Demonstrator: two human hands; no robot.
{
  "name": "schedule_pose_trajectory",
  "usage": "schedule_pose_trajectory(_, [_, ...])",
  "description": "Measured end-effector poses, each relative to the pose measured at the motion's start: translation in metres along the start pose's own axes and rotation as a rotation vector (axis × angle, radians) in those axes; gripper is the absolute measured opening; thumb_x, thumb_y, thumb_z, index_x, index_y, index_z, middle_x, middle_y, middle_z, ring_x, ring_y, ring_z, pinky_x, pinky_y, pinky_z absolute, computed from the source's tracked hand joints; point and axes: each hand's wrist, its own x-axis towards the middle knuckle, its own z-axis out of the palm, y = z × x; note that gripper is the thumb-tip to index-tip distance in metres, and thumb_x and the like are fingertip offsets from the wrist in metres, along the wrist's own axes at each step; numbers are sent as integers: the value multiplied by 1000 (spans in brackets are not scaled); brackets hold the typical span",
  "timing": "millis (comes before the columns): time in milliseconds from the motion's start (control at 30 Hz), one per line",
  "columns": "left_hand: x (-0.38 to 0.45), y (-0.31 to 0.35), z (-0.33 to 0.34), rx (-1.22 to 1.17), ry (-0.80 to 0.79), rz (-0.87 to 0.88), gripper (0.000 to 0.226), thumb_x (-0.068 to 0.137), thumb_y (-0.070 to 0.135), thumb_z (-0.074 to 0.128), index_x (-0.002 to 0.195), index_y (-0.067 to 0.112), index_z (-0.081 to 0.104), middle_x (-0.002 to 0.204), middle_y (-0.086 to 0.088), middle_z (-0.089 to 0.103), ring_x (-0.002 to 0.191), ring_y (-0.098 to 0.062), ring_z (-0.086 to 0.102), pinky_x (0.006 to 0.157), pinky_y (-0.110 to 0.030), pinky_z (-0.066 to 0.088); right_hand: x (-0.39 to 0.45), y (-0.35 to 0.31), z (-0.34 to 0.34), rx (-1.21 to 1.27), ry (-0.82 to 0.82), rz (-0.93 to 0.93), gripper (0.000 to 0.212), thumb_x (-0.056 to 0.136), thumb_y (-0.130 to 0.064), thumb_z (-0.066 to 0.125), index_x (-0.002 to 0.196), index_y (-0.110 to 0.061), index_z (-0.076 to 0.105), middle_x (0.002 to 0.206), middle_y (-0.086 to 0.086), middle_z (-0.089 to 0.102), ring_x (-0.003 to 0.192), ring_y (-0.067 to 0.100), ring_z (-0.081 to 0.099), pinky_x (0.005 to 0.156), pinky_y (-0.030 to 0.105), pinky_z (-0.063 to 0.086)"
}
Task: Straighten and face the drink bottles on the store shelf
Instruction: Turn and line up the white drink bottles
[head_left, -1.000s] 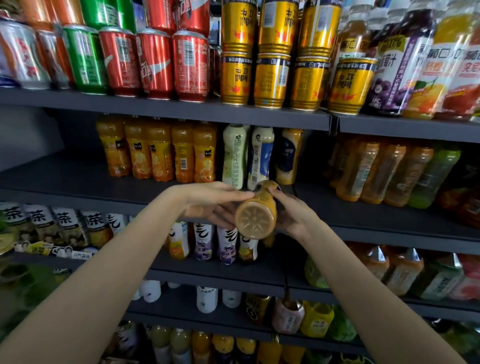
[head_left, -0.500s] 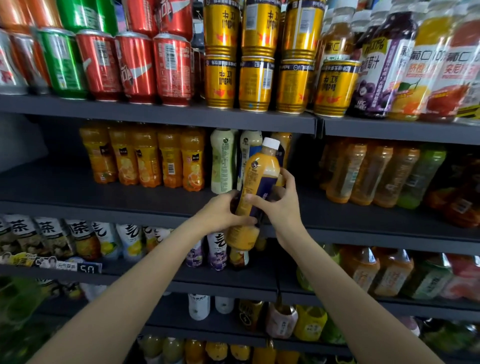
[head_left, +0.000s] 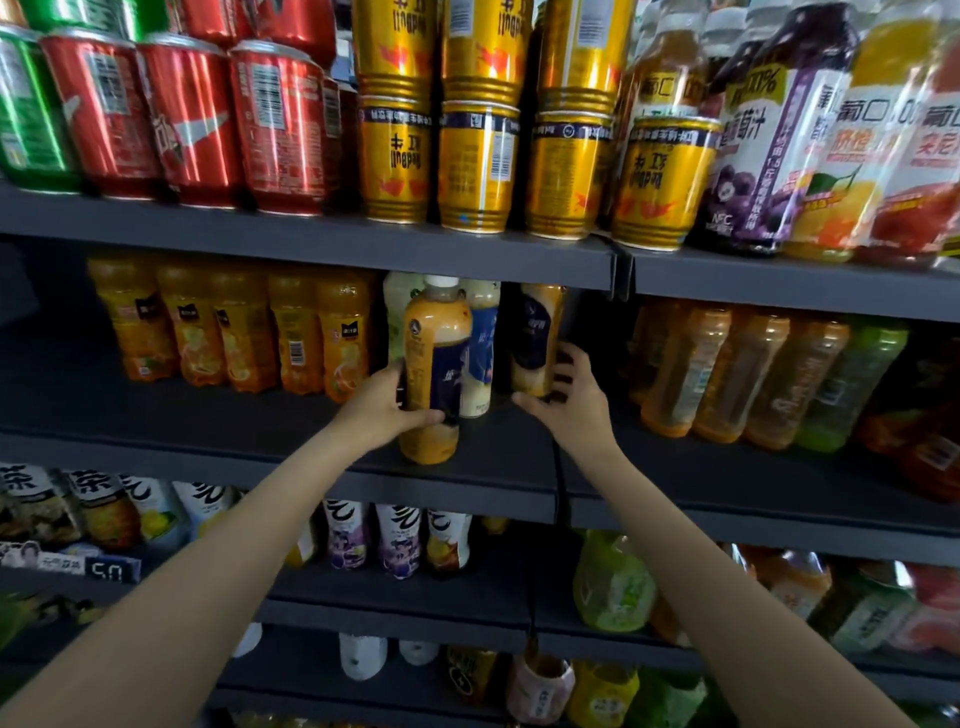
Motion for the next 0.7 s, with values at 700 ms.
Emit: schedule_pose_trajectory(700, [22, -16, 22, -101, 141, -142, 65, 85, 24, 67, 139, 14, 32, 136, -5, 49, 127, -21, 44, 97, -24, 34, 75, 15, 29, -114, 185, 210, 55, 77, -24, 77, 114, 1, 46, 119, 18, 57, 110, 36, 56, 86, 43, 47])
